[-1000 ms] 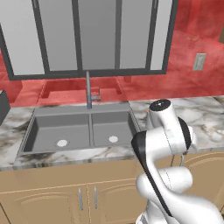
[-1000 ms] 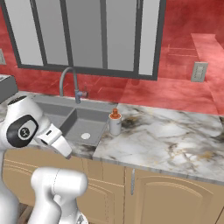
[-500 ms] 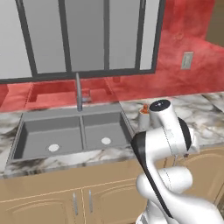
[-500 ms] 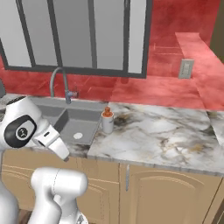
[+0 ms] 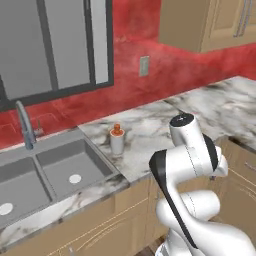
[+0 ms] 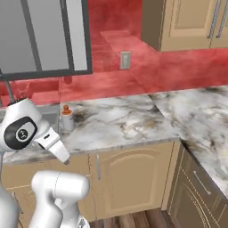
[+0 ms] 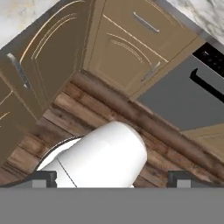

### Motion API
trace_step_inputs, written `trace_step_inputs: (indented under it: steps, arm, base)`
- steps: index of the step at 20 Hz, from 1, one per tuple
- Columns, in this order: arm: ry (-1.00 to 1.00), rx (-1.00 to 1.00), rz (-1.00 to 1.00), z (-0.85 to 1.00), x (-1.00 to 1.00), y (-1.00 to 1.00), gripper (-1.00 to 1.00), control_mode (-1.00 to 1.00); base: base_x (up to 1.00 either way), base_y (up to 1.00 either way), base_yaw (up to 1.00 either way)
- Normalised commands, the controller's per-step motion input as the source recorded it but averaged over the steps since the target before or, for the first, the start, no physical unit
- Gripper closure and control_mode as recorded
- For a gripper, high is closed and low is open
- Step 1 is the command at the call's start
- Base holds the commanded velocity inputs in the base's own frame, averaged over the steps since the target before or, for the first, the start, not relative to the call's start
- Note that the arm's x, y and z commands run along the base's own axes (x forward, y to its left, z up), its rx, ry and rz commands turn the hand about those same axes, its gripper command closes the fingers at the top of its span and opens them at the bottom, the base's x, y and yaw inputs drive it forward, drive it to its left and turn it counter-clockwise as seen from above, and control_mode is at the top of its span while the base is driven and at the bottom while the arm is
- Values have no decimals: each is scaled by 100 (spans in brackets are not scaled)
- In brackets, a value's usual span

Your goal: Restock the sink supplies by placing the sponge and soap dispenser on the counter and next to the sink. Make sure the soap dispenser is upright.

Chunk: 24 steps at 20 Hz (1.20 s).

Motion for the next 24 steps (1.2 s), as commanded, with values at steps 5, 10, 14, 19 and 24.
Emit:
trace_step_inputs:
  steps: [5, 10, 14, 19, 24]
  arm:
    - [0, 0, 0, 0, 0, 0, -100, 100]
    - [0, 0, 0, 0, 0, 0, -100, 100]
    - [0, 0, 0, 0, 0, 0, -100, 100]
    - [0, 0, 0, 0, 0, 0, -100, 100]
    - [0, 0, 0, 0, 0, 0, -100, 100]
  base:
    - [-24, 8, -73]
    - [-24, 0, -74]
    - [-20, 0, -74]
    - [-8, -1, -69]
    - [0, -12, -67]
